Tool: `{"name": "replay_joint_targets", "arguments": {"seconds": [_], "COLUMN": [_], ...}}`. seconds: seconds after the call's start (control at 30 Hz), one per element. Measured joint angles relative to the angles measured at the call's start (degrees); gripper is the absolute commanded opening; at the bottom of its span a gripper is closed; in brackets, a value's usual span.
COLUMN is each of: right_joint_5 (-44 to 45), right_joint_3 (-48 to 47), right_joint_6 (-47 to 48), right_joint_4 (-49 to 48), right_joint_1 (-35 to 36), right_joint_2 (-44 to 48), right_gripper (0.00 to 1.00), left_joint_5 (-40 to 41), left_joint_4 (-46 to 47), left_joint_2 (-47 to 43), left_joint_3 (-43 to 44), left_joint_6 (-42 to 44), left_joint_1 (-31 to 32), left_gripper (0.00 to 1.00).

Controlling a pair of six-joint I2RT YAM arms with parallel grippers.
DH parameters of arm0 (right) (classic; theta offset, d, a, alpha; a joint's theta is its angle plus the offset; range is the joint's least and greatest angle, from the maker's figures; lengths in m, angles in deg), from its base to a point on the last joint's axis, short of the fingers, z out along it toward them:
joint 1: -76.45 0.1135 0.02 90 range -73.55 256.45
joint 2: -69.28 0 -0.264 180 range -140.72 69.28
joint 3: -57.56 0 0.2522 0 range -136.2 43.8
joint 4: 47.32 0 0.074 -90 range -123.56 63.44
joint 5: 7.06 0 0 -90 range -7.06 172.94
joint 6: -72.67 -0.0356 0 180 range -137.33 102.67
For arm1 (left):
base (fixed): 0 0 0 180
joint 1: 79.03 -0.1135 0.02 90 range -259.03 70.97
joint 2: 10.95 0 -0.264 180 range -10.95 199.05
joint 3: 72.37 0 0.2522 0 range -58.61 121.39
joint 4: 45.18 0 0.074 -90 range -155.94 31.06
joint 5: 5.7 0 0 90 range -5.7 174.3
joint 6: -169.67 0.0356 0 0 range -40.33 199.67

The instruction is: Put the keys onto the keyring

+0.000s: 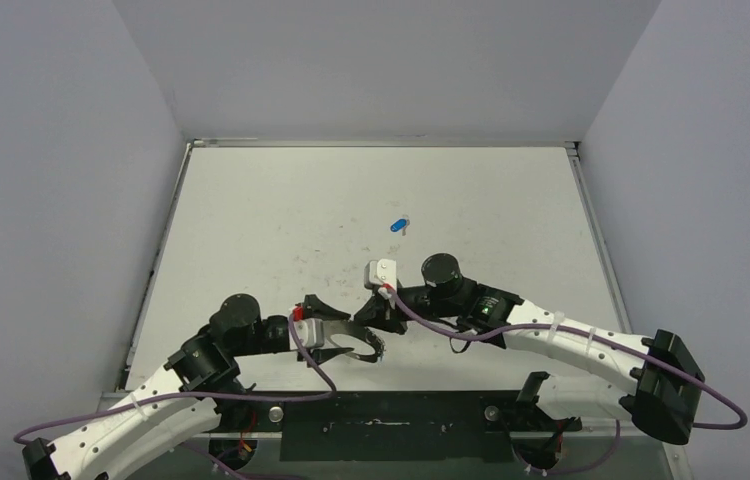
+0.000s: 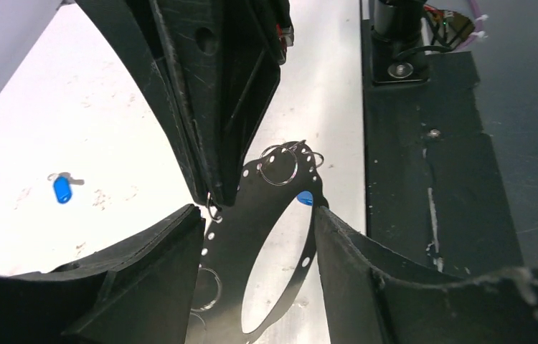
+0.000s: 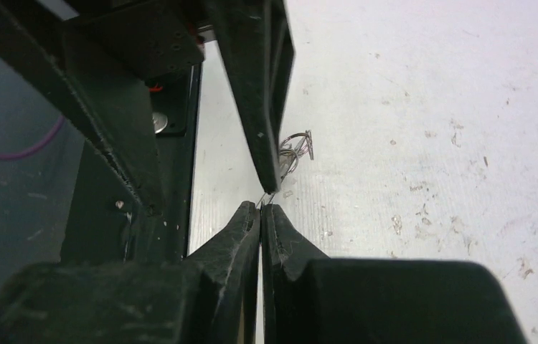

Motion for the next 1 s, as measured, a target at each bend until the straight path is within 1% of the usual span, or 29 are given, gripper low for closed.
{"name": "replay_joint_targets", "arguments": {"seconds": [0.13, 0.27, 0.47, 0.6, 0.7, 0.83, 0.9, 1.0], "right_joint_5": [-0.3, -0.1, 2.2, 3.8, 4.3, 4.2, 4.2, 4.1], "right_joint_3": [3.4, 5.9, 9.2, 11.4, 12.7, 14.6, 15.6, 16.6], "right_joint_6": [-8.8, -15.2, -21.4, -22.9, -23.1, -22.8, -22.4, -22.0], "right_joint_4": [-7.3, -13.3, -18.9, -21.4, -23.1, -24.3, -25.3, -28.2], "right_joint_1": [-3.4, -5.7, -6.2, -6.1, -6.0, -5.6, -5.6, -5.6], "right_joint_2": [0.0, 0.4, 2.5, 2.3, 0.2, -3.3, -4.0, -4.0], "right_gripper": [0.00, 0.00, 0.00, 0.00, 0.00, 0.00, 0.00, 0.00], "left_joint_5": [3.5, 7.6, 12.0, 13.2, 13.9, 14.2, 14.2, 14.3], "left_joint_4": [0.0, 0.0, 1.0, 3.5, 5.1, 7.2, 7.9, 8.8], "left_joint_2": [-1.0, -3.5, -5.4, -4.7, -3.6, -2.8, -3.2, -4.0], "left_joint_3": [-0.1, -0.3, -2.3, -4.5, -6.0, -7.3, -7.8, -8.7], "left_joint_6": [0.8, 0.9, -0.5, -2.4, -4.1, -5.8, -6.6, -7.2], "left_joint_1": [0.0, 0.0, 0.0, 0.0, 0.0, 0.0, 0.0, 0.0], "left_gripper": [0.56, 0.55, 0.57, 0.58, 0.57, 0.54, 0.51, 0.50]}}
